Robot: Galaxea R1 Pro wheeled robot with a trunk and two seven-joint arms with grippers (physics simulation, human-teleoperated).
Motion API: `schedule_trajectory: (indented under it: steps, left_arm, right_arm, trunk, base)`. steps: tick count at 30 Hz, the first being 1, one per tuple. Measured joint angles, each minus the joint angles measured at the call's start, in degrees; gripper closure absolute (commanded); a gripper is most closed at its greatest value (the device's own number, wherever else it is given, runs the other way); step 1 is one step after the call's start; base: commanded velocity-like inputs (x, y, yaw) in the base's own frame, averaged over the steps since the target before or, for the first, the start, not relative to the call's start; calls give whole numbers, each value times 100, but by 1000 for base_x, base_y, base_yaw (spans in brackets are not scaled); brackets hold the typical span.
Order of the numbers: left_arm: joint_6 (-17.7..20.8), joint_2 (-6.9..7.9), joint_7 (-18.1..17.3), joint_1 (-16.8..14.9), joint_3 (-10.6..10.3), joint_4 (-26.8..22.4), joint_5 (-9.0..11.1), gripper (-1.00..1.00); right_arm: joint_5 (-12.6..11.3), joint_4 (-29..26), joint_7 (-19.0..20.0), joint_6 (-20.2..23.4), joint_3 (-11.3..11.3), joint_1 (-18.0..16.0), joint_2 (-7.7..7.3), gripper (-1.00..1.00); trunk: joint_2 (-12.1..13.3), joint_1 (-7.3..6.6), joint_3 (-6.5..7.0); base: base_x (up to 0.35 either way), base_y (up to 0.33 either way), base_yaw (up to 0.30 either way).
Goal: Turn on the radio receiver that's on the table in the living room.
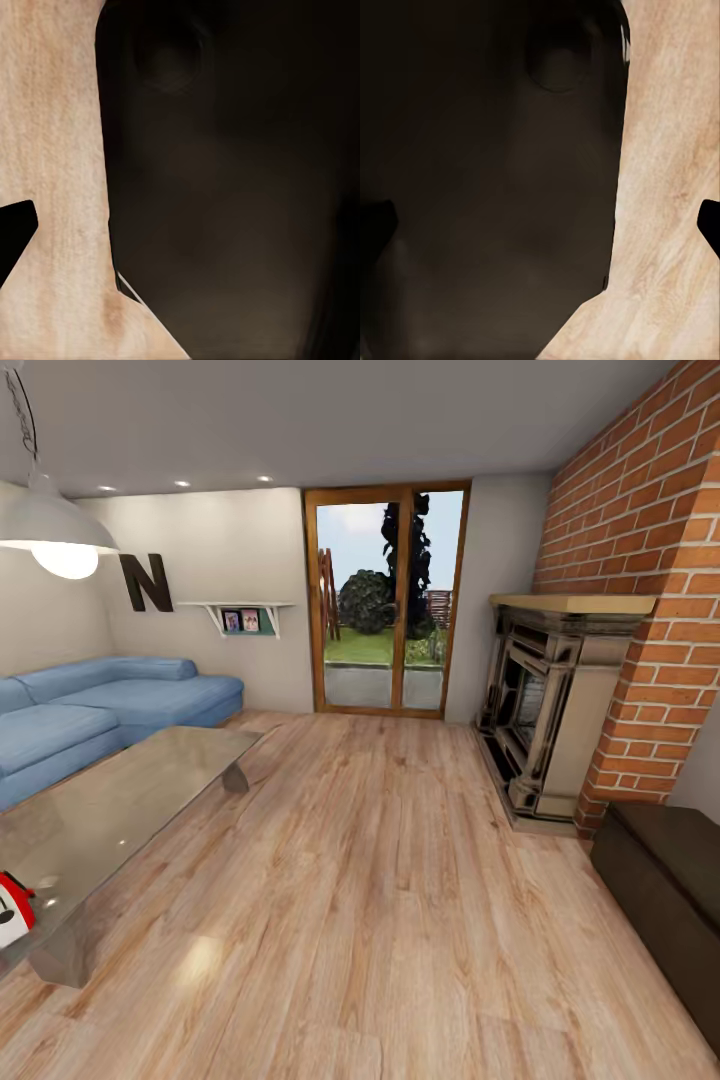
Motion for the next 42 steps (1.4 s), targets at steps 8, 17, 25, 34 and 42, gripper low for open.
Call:
schedule_trajectory:
  steps: [8, 17, 25, 34, 42]
  left_arm:
    - [-50, 18, 2, 7, 47, -152, 58, -100]
    - [-58, 18, -8, 7, 50, -243, 152, -100]
    - [-58, 17, -7, 7, 50, -244, 154, -100]
    - [-58, 18, -8, 7, 50, -244, 156, -100]
    - [-58, 19, -6, 7, 50, -244, 156, -100]
  right_arm:
    - [6, 8, -8, -23, 5, 17, -8, -100]
    - [3, 8, -42, -17, -9, 17, 9, -100]
    - [2, 8, -44, -24, -10, 17, 9, -100]
    - [6, 8, -48, -25, 0, 17, 9, -100]
    - [8, 8, -51, -25, 2, 17, 9, -100]
  trunk:
    - [1, 1, 1]
    - [1, 1, 0]
    - [1, 1, 0]
    - [1, 1, 0]
    - [1, 1, 0]
  base:
    - [0, 0, 0]
    - [0, 0, 116]
    - [0, 0, 260]
    - [0, 0, 272]
    - [0, 0, 272]
